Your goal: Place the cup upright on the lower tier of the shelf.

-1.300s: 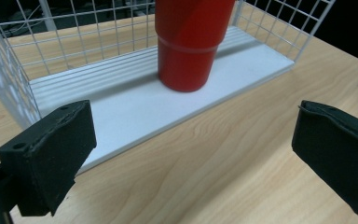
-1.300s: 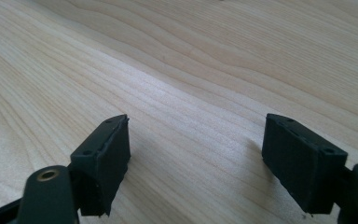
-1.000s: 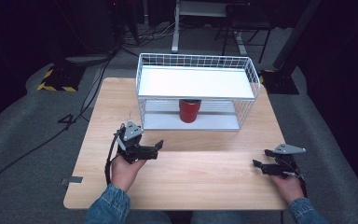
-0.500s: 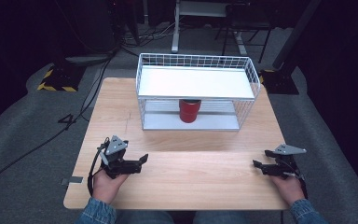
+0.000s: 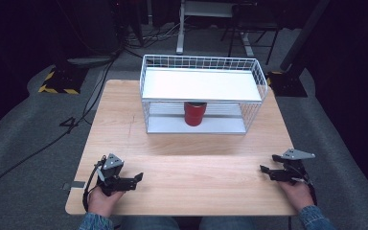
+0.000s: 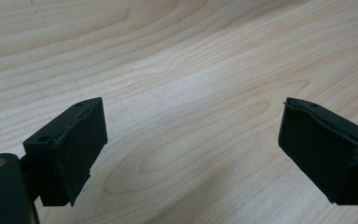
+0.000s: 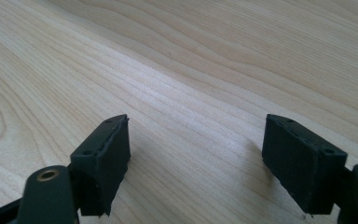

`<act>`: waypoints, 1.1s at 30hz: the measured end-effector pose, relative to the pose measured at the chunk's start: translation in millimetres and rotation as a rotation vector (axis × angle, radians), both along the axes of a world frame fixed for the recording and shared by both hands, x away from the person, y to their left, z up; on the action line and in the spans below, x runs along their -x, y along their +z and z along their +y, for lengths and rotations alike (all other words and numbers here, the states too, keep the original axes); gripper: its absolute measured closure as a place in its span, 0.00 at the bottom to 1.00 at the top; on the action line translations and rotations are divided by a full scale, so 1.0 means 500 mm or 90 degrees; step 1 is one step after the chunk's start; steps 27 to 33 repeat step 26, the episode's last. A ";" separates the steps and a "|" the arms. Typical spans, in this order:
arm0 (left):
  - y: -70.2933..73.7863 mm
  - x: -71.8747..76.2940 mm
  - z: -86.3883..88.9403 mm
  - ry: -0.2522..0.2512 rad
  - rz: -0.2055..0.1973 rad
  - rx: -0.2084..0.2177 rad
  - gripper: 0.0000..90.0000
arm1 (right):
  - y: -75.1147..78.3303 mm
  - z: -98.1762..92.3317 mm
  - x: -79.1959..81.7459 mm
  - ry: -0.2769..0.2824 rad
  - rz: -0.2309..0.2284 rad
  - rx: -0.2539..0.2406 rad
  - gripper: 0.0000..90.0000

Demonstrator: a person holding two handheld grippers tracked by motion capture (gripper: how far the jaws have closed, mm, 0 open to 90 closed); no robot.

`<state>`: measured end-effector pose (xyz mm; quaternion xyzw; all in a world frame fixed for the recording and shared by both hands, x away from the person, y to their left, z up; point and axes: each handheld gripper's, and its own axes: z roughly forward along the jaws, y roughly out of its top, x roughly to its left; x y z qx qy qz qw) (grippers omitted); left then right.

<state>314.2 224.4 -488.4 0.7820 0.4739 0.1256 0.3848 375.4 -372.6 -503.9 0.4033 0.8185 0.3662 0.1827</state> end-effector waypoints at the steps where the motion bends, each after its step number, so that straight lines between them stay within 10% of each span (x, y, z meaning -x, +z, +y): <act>1: -0.001 0.000 -0.001 0.002 0.004 -0.005 0.10 | 0.000 0.000 0.000 0.000 0.000 0.000 0.26; 7: -0.019 -0.005 -0.009 -0.021 0.045 -0.050 0.10 | 0.000 0.001 0.001 0.004 -0.001 0.000 0.26; 13: -0.034 -0.001 -0.016 -0.032 -0.007 -0.106 0.07 | 0.000 0.000 0.001 0.005 0.000 -0.001 0.26; 33: -0.035 0.000 -0.016 -0.032 0.000 -0.106 0.01 | 0.000 0.000 0.001 0.004 0.001 -0.001 0.26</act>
